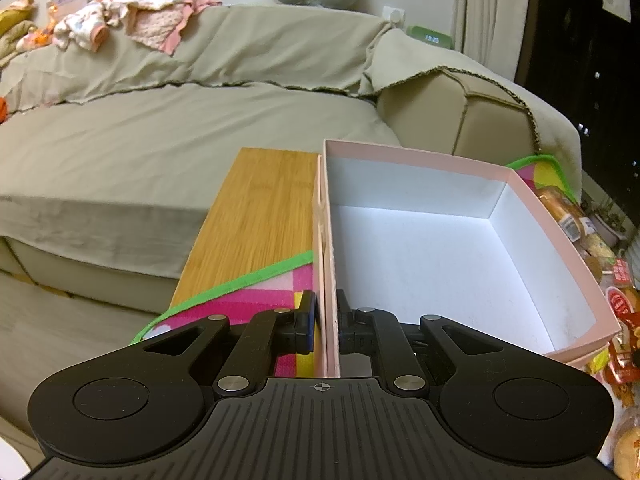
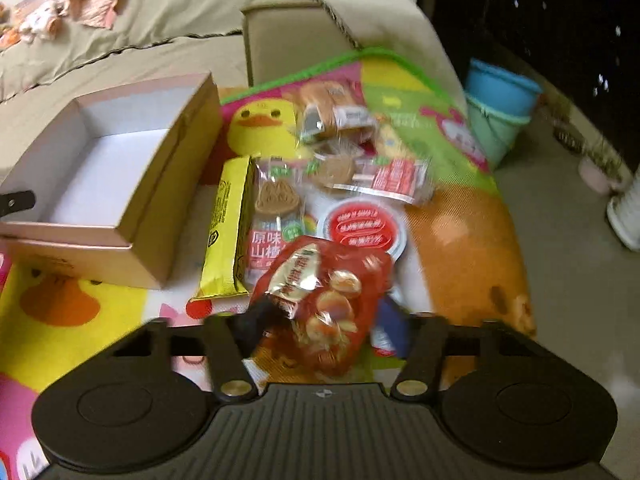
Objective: Organize objects
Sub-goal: 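Grasp the red salted-egg pouch with the right tool and drop it into the box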
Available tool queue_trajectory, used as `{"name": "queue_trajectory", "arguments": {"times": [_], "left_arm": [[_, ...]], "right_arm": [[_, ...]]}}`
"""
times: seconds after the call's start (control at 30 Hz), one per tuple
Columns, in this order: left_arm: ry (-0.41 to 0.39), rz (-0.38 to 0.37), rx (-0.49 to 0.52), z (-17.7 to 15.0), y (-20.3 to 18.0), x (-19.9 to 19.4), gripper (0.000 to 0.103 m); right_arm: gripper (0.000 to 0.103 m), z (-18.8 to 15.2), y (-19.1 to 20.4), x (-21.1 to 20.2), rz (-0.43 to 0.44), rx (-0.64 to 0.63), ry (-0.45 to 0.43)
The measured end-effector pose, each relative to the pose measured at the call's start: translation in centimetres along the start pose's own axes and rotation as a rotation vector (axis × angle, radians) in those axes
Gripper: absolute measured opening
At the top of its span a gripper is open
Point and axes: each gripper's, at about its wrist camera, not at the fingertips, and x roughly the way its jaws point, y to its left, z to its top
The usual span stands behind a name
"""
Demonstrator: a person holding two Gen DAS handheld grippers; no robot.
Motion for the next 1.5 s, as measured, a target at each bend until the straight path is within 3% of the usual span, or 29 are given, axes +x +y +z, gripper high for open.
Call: {"name": "queue_trajectory", "arguments": {"times": [0.07,0.2,0.23,0.3,0.43,0.47,0.53,0.6,0.67,0.77,0.87,1.0,1.03,1.07,1.1,1.17,1.33,1.43,1.5], "left_arm": [[-0.004,0.004,0.001,0.0,-0.1,-0.1,0.011],[-0.004,0.004,-0.004,0.1,-0.1,0.0,0.011],[-0.003,0.003,-0.006,0.1,-0.1,0.0,0.011],[-0.003,0.002,-0.005,0.1,-0.1,0.0,0.011],[-0.001,0.004,0.0,0.2,-0.3,0.0,0.011],[-0.001,0.006,0.002,0.2,-0.3,0.0,0.011],[0.0,0.007,0.008,0.2,-0.4,-0.1,0.011],[-0.001,0.006,0.013,0.1,-0.4,-0.2,0.011],[-0.002,0.006,0.014,0.1,-0.3,-0.3,0.011],[-0.003,0.015,0.021,0.0,-0.5,-0.3,0.011],[-0.005,0.023,0.031,0.0,-0.6,-0.3,0.011],[-0.006,0.018,0.022,0.0,-0.5,-0.3,0.011],[-0.006,0.018,0.022,0.0,-0.5,-0.3,0.011],[-0.006,0.017,0.022,0.0,-0.5,-0.2,0.011],[-0.005,0.018,0.022,0.0,-0.5,-0.2,0.011],[-0.005,0.018,0.023,0.0,-0.5,-0.2,0.011],[0.001,0.024,0.035,-0.1,-0.7,-0.2,0.011],[0.005,0.026,0.04,-0.1,-0.8,-0.2,0.011],[0.005,0.026,0.041,0.0,-0.8,-0.2,0.011]], "right_arm": [[0.03,-0.2,-0.6,-1.2,0.004,-0.002,0.004],[0.032,-0.5,-1.4,-2.2,0.022,-0.006,0.024],[0.037,-0.5,-1.6,-2.1,0.031,0.01,0.032],[0.065,-0.6,-2.1,-1.6,0.032,0.065,0.046],[0.072,-0.2,-2.0,0.9,0.031,0.166,0.07],[0.082,0.0,-1.9,1.7,0.032,0.19,0.073],[0.087,0.5,-0.9,2.8,-0.005,0.167,0.043],[0.077,0.9,0.2,3.5,-0.039,0.1,0.031],[0.07,1.0,0.4,3.3,-0.02,0.068,0.033],[0.045,0.8,0.2,1.5,-0.021,0.036,0.001],[0.026,0.6,-0.8,-1.0,-0.003,0.033,-0.012],[0.024,0.0,-2.5,-2.9,0.037,0.058,0.005],[0.027,-0.3,-3.0,-3.0,0.047,0.073,0.006],[0.041,-0.6,-3.4,-3.0,0.048,0.074,0.005],[0.066,-0.9,-3.5,-2.9,0.043,0.071,0.001],[0.09,-1.6,-3.3,-2.6,0.062,0.046,-0.015],[0.09,-1.6,-2.0,0.5,0.167,0.02,0.052],[0.091,-1.3,-0.7,2.0,0.158,-0.012,0.059],[0.086,-1.1,0.4,1.9,0.13,-0.088,0.056]]}}
